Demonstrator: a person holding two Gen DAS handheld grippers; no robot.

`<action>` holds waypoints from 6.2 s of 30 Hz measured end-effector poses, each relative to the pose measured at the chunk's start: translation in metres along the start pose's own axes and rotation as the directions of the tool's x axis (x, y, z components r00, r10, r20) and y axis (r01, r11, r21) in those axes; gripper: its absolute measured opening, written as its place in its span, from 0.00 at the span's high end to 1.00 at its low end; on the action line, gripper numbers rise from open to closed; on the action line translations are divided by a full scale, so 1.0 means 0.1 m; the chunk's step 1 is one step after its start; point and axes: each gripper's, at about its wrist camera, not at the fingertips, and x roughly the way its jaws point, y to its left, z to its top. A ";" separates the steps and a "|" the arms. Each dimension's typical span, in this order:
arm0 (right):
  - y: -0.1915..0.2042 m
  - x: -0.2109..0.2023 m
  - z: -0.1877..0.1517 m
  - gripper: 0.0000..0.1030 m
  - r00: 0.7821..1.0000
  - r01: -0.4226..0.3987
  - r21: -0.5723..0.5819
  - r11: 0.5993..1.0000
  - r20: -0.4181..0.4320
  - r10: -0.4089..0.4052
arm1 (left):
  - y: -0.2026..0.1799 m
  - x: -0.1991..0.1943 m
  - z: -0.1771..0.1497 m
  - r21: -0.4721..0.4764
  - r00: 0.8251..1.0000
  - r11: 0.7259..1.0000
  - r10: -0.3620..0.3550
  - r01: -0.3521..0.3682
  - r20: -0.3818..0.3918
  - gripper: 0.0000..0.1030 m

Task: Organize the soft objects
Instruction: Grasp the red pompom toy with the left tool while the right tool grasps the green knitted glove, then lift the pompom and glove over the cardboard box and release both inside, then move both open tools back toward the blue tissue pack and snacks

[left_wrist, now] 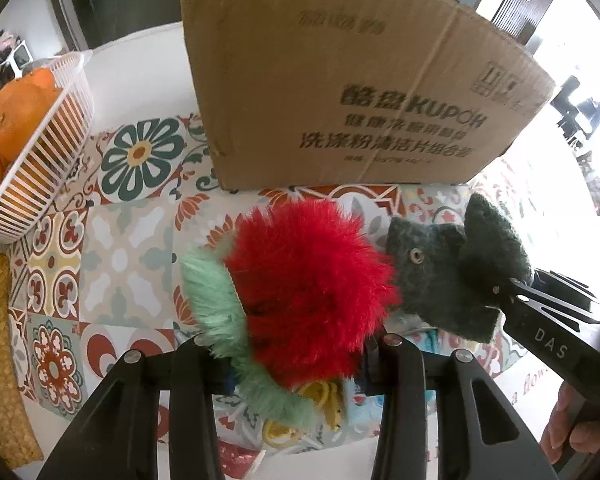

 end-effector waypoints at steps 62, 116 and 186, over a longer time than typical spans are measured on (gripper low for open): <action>0.55 -2.18 0.68 0.74 0.861 -0.058 -0.186 0.981 0.488 0.144 | -0.21 -1.97 0.72 0.133 0.898 0.991 -0.075 0.019 0.434 0.60; 0.54 -0.74 1.81 0.29 0.977 -0.175 -0.159 0.972 0.090 0.191 | 0.20 -1.22 1.43 0.012 0.963 0.997 0.067 -0.073 0.263 0.26; 0.75 -0.56 -0.07 0.24 0.998 -0.009 -0.072 0.997 -0.056 0.005 | 0.80 -1.04 -0.68 -0.326 0.997 0.942 0.078 -0.083 -0.027 0.20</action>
